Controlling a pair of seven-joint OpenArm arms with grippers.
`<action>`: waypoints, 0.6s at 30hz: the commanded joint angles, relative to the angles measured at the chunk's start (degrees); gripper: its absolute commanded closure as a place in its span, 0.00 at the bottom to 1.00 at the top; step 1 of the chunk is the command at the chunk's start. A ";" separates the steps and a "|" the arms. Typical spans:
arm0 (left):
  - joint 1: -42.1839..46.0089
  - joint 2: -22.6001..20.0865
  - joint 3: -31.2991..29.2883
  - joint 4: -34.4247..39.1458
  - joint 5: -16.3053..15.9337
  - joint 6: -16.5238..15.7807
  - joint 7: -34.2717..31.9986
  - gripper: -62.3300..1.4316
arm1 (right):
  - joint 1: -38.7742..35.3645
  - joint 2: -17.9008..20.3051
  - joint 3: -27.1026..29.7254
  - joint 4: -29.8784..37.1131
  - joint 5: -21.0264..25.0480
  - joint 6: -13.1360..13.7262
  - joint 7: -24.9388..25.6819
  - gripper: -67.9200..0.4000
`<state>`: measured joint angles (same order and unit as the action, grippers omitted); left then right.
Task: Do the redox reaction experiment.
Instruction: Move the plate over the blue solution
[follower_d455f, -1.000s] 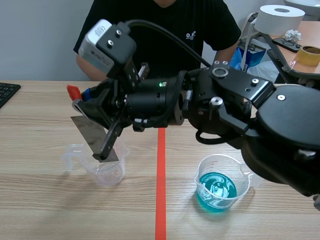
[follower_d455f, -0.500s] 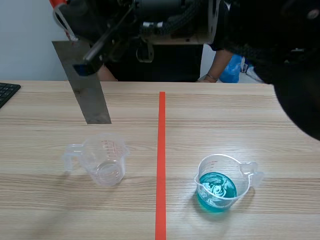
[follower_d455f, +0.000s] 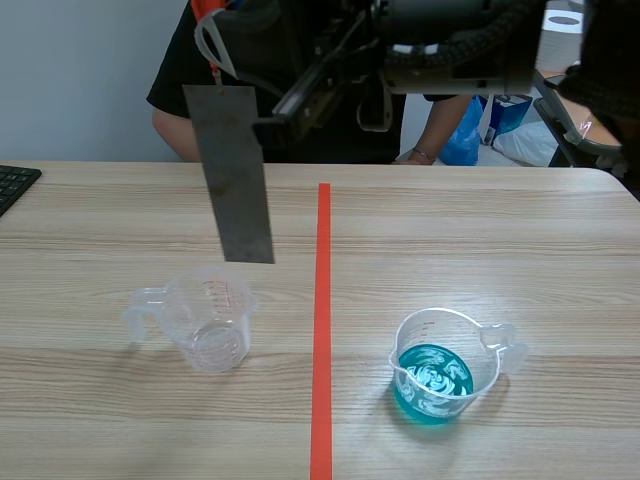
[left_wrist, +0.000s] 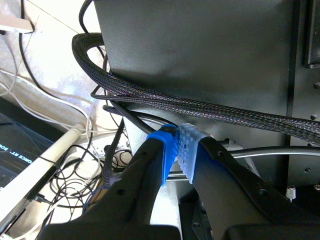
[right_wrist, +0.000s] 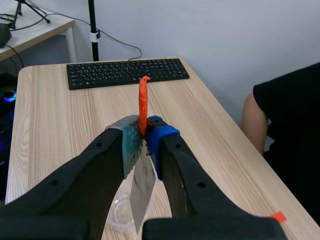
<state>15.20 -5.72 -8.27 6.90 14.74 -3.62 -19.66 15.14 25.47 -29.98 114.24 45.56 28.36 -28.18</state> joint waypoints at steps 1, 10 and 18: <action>-0.15 -0.02 -0.11 0.66 -0.13 -0.13 -0.22 0.91 | -0.33 1.42 1.60 2.34 1.31 0.07 0.96 0.98; -0.15 -0.02 -0.11 0.66 -0.13 -0.13 -0.22 0.91 | -8.98 7.76 8.76 8.70 2.69 1.11 1.88 0.98; -0.15 -0.02 -0.11 0.66 -0.13 -0.13 -0.22 0.91 | -18.40 11.08 17.97 12.68 2.75 1.75 2.54 0.98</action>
<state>15.20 -5.72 -8.27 6.90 14.74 -3.62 -19.66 -3.46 35.92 -12.67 126.15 47.86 30.15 -27.00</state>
